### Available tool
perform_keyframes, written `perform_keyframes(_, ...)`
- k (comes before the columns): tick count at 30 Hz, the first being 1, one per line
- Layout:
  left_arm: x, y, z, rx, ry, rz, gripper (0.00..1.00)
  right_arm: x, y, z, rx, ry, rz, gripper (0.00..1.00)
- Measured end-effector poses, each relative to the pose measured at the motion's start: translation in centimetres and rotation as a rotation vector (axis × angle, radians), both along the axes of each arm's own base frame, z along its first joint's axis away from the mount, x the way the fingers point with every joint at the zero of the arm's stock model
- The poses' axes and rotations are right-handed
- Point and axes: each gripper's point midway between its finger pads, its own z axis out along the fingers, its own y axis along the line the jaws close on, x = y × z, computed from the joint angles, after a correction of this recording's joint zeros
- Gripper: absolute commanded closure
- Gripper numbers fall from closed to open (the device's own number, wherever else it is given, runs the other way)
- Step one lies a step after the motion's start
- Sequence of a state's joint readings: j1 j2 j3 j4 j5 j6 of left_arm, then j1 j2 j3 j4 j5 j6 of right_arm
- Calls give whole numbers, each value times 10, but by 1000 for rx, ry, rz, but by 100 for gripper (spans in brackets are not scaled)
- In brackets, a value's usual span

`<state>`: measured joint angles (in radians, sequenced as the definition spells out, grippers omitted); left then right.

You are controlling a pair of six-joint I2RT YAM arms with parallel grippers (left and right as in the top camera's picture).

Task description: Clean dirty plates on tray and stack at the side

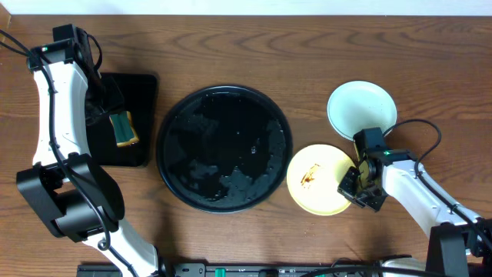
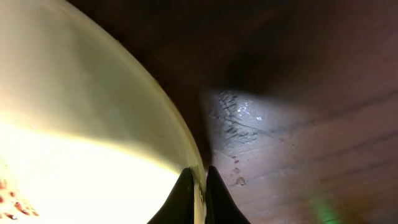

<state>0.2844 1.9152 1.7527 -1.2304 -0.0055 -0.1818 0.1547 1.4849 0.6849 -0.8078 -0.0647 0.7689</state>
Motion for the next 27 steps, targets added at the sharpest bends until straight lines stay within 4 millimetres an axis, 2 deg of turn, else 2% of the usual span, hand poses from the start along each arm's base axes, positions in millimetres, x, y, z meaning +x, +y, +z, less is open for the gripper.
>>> perform_keyframes(13, 0, 0, 0, 0, 0, 0, 60, 2, -1, 0, -40, -16, 28, 98)
perform_keyframes(18, 1, -3, 0, 0, 0, -8, 63, 7, -9, 5, -90, -48, 31, 98)
perform_keyframes(22, 3, -10, 0, 0, 0, -30, 64, 12, -21, 18, -158, -78, 31, 98)
perform_keyframes(27, 6, -18, 0, 0, 0, -53, 64, 35, -26, 49, -197, -176, 30, 98)
